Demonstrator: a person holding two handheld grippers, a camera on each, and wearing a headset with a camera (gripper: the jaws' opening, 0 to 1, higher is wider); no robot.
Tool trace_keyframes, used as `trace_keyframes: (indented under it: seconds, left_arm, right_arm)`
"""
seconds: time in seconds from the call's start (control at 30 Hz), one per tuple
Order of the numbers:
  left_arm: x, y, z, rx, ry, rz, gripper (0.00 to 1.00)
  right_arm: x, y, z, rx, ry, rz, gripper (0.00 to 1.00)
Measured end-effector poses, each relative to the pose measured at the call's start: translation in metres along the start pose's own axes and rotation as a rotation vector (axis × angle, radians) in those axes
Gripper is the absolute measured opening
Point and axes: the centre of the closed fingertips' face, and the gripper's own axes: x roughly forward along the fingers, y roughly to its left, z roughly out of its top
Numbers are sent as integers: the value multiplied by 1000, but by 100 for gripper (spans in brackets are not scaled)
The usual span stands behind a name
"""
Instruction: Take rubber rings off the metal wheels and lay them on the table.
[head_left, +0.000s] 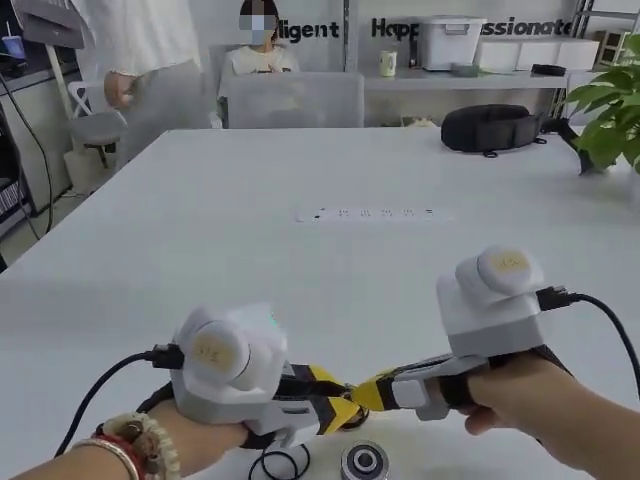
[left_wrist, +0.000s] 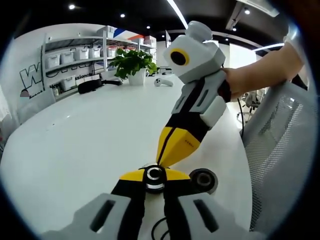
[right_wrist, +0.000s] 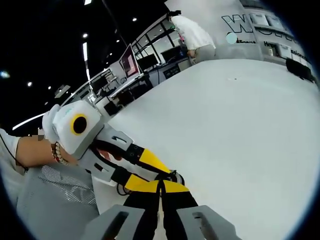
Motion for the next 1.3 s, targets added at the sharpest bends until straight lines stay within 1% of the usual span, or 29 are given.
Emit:
trace_keyframes:
  seconds: [0.13, 0.2, 0.27, 0.37, 0.43, 0.5, 0.57, 0.63, 0.8, 0.87, 0.97, 1.07, 1.17, 1.3]
  left_arm:
    - [0, 1, -1, -4, -4, -5, 8]
    - [-1, 0, -1, -6, -5, -5, 8]
    - [-1, 0, -1, -5, -6, -4, 8]
    - [-1, 0, -1, -9, -6, -2, 8]
    - [-1, 0, 0, -7, 6, -5, 8]
    - [-2, 0, -1, -1, 23, -8, 7]
    - [-3, -1, -2, 5, 29, -12, 7]
    - [-4, -1, -2, 0, 29, -15, 8]
    - [-7, -2, -3, 8, 47, -18, 7]
    - [-7, -2, -4, 5, 46, -18, 7]
    - [-7, -2, -4, 6, 45, -17, 7]
    - [-7, -2, -3, 5, 44, -15, 7]
    - [-6, -1, -3, 4, 44, -15, 7]
    - [-6, -1, -3, 4, 47, -17, 7]
  right_arm:
    - [-1, 4, 3, 6, -9, 23, 0]
    - [-2, 3, 3, 8, -12, 22, 0]
    - [-2, 1, 3, 5, -13, 13, 0]
    - [0, 0, 2, -26, -7, -6, 0]
    - [1, -1, 0, -34, -1, -13, 0]
    - [0, -2, 2, -35, -9, -15, 0]
    - [-2, -5, 5, -24, -26, -22, 0]
    - [-4, -8, 6, -8, -33, -27, 0]
    - [-5, -11, 5, -4, -35, -36, 0]
    - [-4, -10, 6, 3, -38, -32, 0]
    - [-5, -7, 8, -4, -43, -25, 0]
    - [-5, -2, 12, 1, -55, -6, 0]
    - [-3, -1, 12, -23, -47, -11, 0]
    - [-3, 1, 12, -18, -48, 0, 0]
